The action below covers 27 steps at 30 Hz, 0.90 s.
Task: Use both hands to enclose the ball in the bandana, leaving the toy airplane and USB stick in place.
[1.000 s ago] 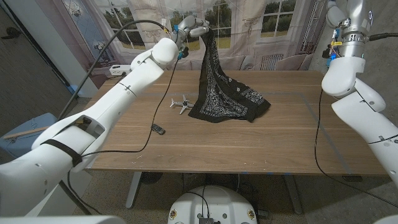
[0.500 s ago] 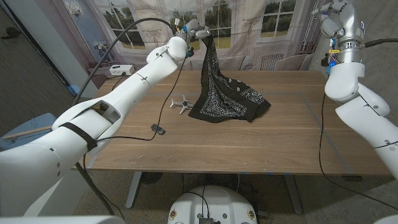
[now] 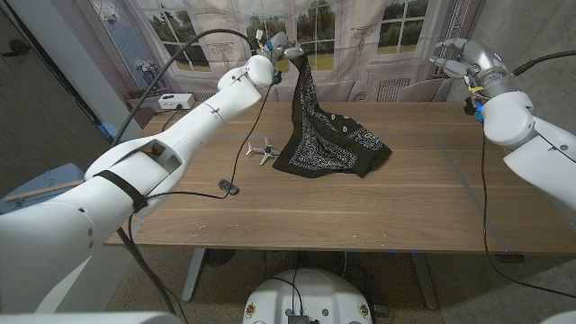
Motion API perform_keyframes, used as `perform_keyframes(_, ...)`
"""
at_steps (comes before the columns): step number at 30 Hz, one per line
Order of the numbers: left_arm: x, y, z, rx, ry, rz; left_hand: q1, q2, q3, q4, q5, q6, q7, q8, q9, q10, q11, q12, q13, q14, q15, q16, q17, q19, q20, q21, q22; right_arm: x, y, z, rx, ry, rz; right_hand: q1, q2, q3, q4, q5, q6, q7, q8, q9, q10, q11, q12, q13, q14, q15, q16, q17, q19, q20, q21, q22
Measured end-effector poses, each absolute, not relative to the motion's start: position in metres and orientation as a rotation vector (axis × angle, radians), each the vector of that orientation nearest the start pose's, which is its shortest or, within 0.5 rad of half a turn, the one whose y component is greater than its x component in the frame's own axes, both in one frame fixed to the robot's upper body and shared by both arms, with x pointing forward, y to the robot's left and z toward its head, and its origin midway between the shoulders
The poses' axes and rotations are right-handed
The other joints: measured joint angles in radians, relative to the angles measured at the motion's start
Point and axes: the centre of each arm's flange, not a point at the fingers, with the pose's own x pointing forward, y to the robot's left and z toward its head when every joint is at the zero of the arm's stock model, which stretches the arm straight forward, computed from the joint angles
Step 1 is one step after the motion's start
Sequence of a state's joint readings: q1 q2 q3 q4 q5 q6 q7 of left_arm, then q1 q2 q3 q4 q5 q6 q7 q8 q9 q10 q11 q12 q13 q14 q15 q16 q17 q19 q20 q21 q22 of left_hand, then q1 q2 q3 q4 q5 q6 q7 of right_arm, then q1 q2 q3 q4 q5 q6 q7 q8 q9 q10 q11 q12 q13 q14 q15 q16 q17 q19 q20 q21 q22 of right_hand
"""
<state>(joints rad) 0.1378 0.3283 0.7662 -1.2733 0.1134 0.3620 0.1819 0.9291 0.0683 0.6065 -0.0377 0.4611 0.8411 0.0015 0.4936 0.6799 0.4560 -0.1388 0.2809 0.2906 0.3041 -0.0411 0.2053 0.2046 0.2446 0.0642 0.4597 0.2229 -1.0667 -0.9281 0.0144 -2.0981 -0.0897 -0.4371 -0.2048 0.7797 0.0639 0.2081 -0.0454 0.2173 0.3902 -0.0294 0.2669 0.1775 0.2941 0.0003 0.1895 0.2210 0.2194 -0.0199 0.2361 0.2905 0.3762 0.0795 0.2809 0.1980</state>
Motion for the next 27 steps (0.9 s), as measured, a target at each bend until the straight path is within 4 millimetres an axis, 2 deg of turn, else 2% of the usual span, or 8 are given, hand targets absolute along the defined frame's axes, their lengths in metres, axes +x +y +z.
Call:
perform_keyframes(1,0.651,0.115,0.258,0.84,-0.717,0.107,0.0,0.0,0.001,-0.001,-0.003,0.0,0.0,0.0,-0.002,-0.002,0.002,0.0,0.0,0.0,0.0,0.0,0.0,0.0,0.0,0.0,0.0,0.481,-0.38,0.146,-1.008,-0.639,-0.425,-0.008,-0.008,-0.006,0.002,0.0,-0.008,0.0,-0.008,0.001,-0.006,0.001,0.0,0.0,-0.001,0.0,0.0,0.0,-0.003,0.003,0.0,0.0)
perform_keyframes(4,0.653,0.116,0.256,0.832,-0.713,0.106,0.0,0.0,0.003,-0.003,-0.009,0.0,0.0,0.002,-0.007,-0.002,0.002,-0.004,0.0,0.0,0.0,0.0,0.0,0.0,0.0,0.0,0.0,0.486,-0.38,0.142,-1.042,-0.591,-0.386,-0.031,-0.02,-0.023,0.009,0.0,-0.015,-0.004,-0.016,0.002,-0.016,0.009,0.0,0.0,-0.006,0.006,-0.008,0.0,-0.005,0.005,-0.004,0.0)
perform_keyframes(11,0.658,0.12,0.25,0.829,-0.695,0.109,-0.001,-0.001,0.005,-0.005,-0.009,0.0,0.0,0.01,-0.018,-0.002,0.002,-0.004,0.0,0.0,0.0,0.0,0.0,0.0,0.0,0.0,0.0,0.493,-0.38,0.131,-1.041,-0.512,-0.323,-0.05,-0.037,-0.049,0.003,0.015,0.074,0.008,-0.008,0.007,-0.044,0.016,0.0,0.0,-0.046,0.02,-0.018,-0.007,-0.038,0.001,-0.013,0.0)
perform_keyframes(12,0.659,0.121,0.249,0.813,-0.694,0.108,-0.001,-0.001,0.007,-0.007,-0.009,0.0,0.0,0.013,-0.018,-0.002,0.002,-0.004,0.0,0.0,0.0,0.0,0.0,0.0,0.0,0.0,0.0,0.497,-0.374,0.124,-1.121,-0.478,-0.288,-0.055,-0.042,-0.054,0.004,0.016,0.089,0.009,-0.004,0.007,-0.049,0.015,0.0,0.0,-0.056,0.024,-0.024,-0.008,-0.044,-0.002,-0.019,0.0)
perform_keyframes(15,0.66,0.122,0.247,0.809,-0.689,0.109,-0.001,-0.001,0.007,-0.007,-0.009,0.0,0.0,0.013,-0.023,-0.002,0.002,-0.004,0.0,0.0,0.0,0.0,0.0,0.0,0.0,0.006,-0.004,0.5,-0.372,0.119,-1.132,-0.45,-0.259,-0.055,-0.051,-0.064,-0.003,0.023,0.132,0.012,0.0,0.011,-0.07,0.015,0.0,0.0,-0.084,0.027,-0.031,-0.011,-0.066,-0.003,-0.028,-0.003)
perform_keyframes(25,0.664,0.125,0.243,0.806,-0.677,0.113,-0.001,-0.001,0.01,-0.01,-0.009,0.0,0.0,0.017,-0.038,-0.002,0.002,-0.008,0.0,0.0,0.0,0.0,0.0,0.0,0.0,0.008,-0.005,0.508,-0.365,0.102,-1.186,-0.352,-0.164,-0.056,-0.094,-0.094,-0.011,0.034,0.154,0.017,0.0,0.011,-0.1,0.014,0.0,0.0,-0.111,0.021,-0.037,-0.012,-0.085,-0.022,-0.037,-0.003)
perform_keyframes(26,0.664,0.125,0.243,0.801,-0.677,0.115,-0.003,-0.003,0.01,-0.01,-0.011,0.001,0.001,0.022,-0.04,-0.002,0.002,-0.008,0.0,0.0,0.0,0.0,0.002,0.0,0.0,0.008,-0.005,0.51,-0.35,0.093,-1.253,-0.335,-0.115,-0.057,-0.095,-0.097,-0.011,0.037,0.157,0.021,0.0,0.011,-0.1,0.014,0.0,0.0,-0.111,0.021,-0.037,-0.012,-0.085,-0.022,-0.037,-0.003)
perform_keyframes(27,0.665,0.125,0.243,0.801,-0.676,0.115,-0.004,-0.004,0.011,-0.011,-0.014,0.002,0.002,0.025,-0.041,-0.002,0.002,-0.008,0.0,0.0,0.0,0.0,0.002,0.0,0.0,0.008,-0.005,0.511,-0.35,0.092,-1.254,-0.327,-0.107,-0.06,-0.098,-0.099,-0.009,0.038,0.161,0.024,0.0,0.011,-0.102,0.016,0.0,0.0,-0.113,0.024,-0.037,-0.012,-0.085,-0.022,-0.037,-0.003)
